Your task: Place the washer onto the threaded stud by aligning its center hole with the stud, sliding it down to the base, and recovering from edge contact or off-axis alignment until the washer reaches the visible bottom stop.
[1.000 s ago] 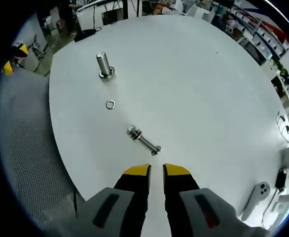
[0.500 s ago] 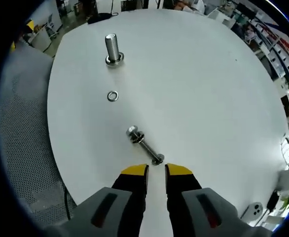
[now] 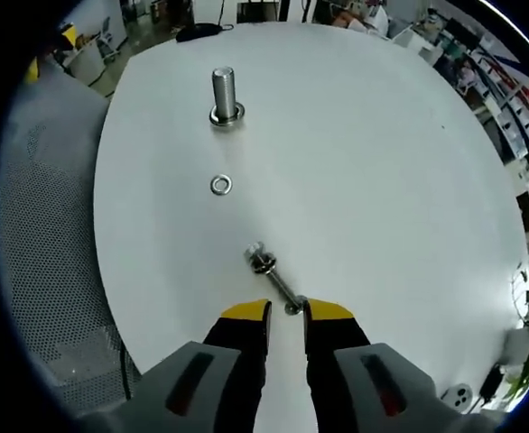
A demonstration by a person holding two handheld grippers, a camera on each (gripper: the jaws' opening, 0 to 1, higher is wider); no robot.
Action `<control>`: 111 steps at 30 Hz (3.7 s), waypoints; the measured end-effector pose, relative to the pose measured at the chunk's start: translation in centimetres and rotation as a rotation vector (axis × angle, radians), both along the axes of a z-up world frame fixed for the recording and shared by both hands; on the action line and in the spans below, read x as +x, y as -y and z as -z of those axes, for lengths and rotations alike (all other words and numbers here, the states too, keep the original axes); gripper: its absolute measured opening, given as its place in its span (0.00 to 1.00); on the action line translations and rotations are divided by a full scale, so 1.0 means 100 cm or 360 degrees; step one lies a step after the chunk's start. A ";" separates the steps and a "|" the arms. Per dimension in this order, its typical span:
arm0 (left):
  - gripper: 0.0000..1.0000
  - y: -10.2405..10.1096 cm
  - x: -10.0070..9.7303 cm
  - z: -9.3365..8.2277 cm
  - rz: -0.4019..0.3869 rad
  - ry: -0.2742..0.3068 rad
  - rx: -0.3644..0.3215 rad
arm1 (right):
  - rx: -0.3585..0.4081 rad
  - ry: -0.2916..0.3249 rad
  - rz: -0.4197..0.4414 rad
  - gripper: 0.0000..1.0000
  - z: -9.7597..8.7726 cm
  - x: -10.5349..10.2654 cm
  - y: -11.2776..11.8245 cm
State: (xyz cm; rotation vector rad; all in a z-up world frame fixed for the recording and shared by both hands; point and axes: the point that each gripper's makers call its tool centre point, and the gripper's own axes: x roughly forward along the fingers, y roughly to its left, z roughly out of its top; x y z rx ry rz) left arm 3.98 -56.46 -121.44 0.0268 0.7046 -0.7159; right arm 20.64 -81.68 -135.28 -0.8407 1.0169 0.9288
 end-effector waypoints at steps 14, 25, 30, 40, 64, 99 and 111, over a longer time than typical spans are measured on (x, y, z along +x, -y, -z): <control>0.29 0.000 -0.001 0.001 0.0002 -0.0008 0.0007 | -0.0038 -0.0028 -0.0010 0.20 0.011 0.000 0.004; 0.29 0.000 -0.001 0.001 0.0003 -0.0009 0.0009 | -0.0015 -0.0011 -0.0152 0.20 0.006 -0.006 -0.007; 0.29 0.000 -0.001 0.001 0.0001 -0.0010 0.0006 | -0.0041 0.0003 -0.0165 0.20 0.008 -0.002 0.000; 0.29 0.001 -0.001 0.001 0.0004 -0.0010 0.0004 | -0.0150 0.0051 -0.0499 0.20 0.007 -0.002 -0.002; 0.29 0.001 -0.001 0.002 0.0007 -0.0010 0.0003 | -0.0221 -0.0207 -0.0547 0.09 0.014 -0.016 -0.004; 0.29 -0.001 0.002 -0.002 -0.0024 0.0020 -0.0009 | -0.0961 -0.0490 -0.0503 0.08 -0.013 -0.019 -0.020; 0.29 -0.001 0.003 -0.002 -0.0022 0.0020 -0.0006 | -0.0895 -0.0469 -0.0556 0.03 -0.012 -0.017 -0.045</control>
